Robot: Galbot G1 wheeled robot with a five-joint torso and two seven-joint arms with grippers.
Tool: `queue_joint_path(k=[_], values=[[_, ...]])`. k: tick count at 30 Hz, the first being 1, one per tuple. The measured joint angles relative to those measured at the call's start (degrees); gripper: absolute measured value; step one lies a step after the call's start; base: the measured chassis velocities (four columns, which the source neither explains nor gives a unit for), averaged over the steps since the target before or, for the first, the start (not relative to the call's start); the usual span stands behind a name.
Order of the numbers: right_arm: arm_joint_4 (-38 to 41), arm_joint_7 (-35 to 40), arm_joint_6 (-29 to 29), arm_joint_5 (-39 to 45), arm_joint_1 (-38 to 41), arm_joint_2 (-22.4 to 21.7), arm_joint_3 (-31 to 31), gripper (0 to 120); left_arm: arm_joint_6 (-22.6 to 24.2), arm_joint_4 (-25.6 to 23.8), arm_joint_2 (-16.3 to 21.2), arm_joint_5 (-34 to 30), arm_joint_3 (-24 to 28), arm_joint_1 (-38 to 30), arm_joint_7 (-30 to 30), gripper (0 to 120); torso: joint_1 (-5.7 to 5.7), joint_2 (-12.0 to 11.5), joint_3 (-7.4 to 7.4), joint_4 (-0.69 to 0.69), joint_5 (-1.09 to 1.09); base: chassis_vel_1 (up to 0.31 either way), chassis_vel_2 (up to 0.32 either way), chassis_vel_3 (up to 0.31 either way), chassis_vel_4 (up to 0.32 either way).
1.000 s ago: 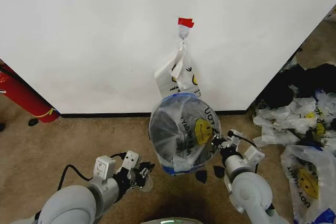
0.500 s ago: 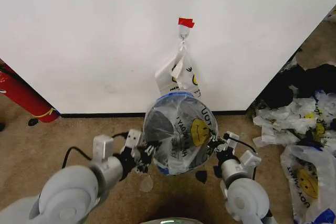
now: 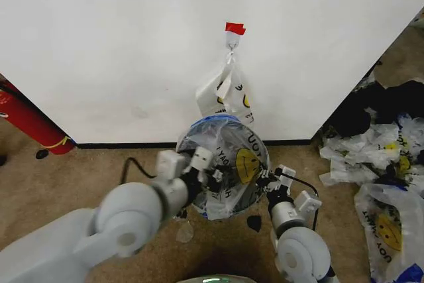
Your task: Pick up the garbage bag from the wall and place it over the trash bin.
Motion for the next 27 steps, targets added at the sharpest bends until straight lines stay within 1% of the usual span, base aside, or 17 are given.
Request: queue_joint_path(k=[1, 4, 5, 8, 9, 10, 11, 12, 16, 18, 19, 23, 26, 27], values=[[0.1, 0.0, 0.1, -0.2, -0.1, 0.0, 0.1, 0, 0.3, 1.8, -0.9, 0.7, 1.1, -0.5, -0.6, 0, 0.01, 0.0, 0.0, 0.0, -0.03, 0.0, 0.0, 0.0, 0.0], [0.4, -0.4, 0.5, -0.9, -0.9, -0.1, 0.2, 0, 0.8, 7.5, -3.6, 3.5, 3.4, -1.8, -1.9, 0, 0.0, 0.0, 0.0, 0.03, -0.03, 0.0, 0.0, 0.0, 0.0], [0.4, -0.4, 0.5, -0.9, -0.9, -0.1, 0.2, 0, 0.8, 7.5, -3.6, 3.5, 3.4, -1.8, -1.9, 0, 0.0, 0.0, 0.0, 0.03, -0.03, 0.0, 0.0, 0.0, 0.0], [0.4, -0.6, 0.7, -1.3, -1.0, -0.3, 0.2, 0, 1.3, 12.2, -6.0, 5.6, 5.4, -3.5, -2.8, 0, 0.0, 0.0, 0.0, 0.02, -0.02, 0.0, 0.0, 0.0, 0.0], [0.4, -0.6, 0.8, -1.3, -1.0, -0.4, 0.2, 0, 1.3, 12.8, -6.4, 5.8, 5.7, -3.7, -2.9, 0, 0.0, 0.0, 0.0, 0.02, -0.02, 0.0, 0.0, 0.0, 0.0], [0.5, -0.7, 0.8, -1.3, -0.9, -0.5, 0.2, 0, 1.5, 14.5, -7.4, 6.2, 6.6, -4.6, -3.3, 0, 0.0, 0.0, 0.0, 0.02, -0.03, 0.0, 0.0, 0.0, 0.0], [0.5, -0.7, 0.8, -1.3, -0.9, -0.5, 0.2, 0, 1.5, 14.5, -7.4, 6.2, 6.6, -4.6, -3.3, 0, 0.0, 0.0, 0.0, 0.02, -0.03, 0.0, 0.0, 0.0, 0.0], [0.6, -0.8, 0.8, -1.5, -0.9, -0.5, 0.1, 0, 1.7, 16.3, -8.5, 6.6, 7.5, -5.4, -3.7, 0, 0.0, 0.0, 0.0, 0.02, -0.02, 0.0, 0.0, 0.0, 0.0], [0.6, -0.9, 0.9, -2.2, -0.9, -0.5, 0.0, 0, 2.1, 20.5, -12.3, 7.3, 9.3, -6.9, -4.4, 0, 0.0, 0.0, 0.0, 0.03, -0.03, 0.0, 0.0, 0.0, 0.0], [0.5, -0.9, 0.9, -2.6, -1.1, -0.5, -0.1, 0, 2.2, 22.9, -14.8, 7.7, 10.9, -8.1, -4.7, 0, -0.01, 0.0, 0.0, 0.02, -0.02, 0.0, 0.0, 0.0, 0.0], [0.5, -0.9, 0.9, -2.6, -1.1, -0.5, -0.1, 0, 2.2, 22.9, -14.8, 7.7, 10.9, -8.1, -4.7, 0, -0.01, 0.0, 0.0, 0.02, -0.02, 0.0, 0.0, 0.0, 0.0], [0.6, -1.1, 1.0, -3.1, -1.2, -0.4, -0.3, 0, 2.3, 28.1, -19.2, 7.8, 13.9, -10.7, -5.2, 0, -0.01, 0.0, 0.0, 0.02, 0.0, 0.0, 0.0, 0.0, 0.0], [1.1, -1.3, 1.0, -3.3, -1.4, -0.5, -0.4, 0, 2.3, 31.9, -22.2, 7.8, 15.1, -11.8, -5.2, 0, -0.01, 0.0, 0.0, 0.02, -0.01, 0.0, 0.0, 0.0, 0.0], [1.1, -1.3, 1.0, -3.3, -1.4, -0.5, -0.4, 0, 2.3, 31.9, -22.2, 7.8, 15.1, -11.8, -5.2, 0, -0.01, 0.0, 0.0, 0.02, -0.01, 0.0, 0.0, 0.0, 0.0]])
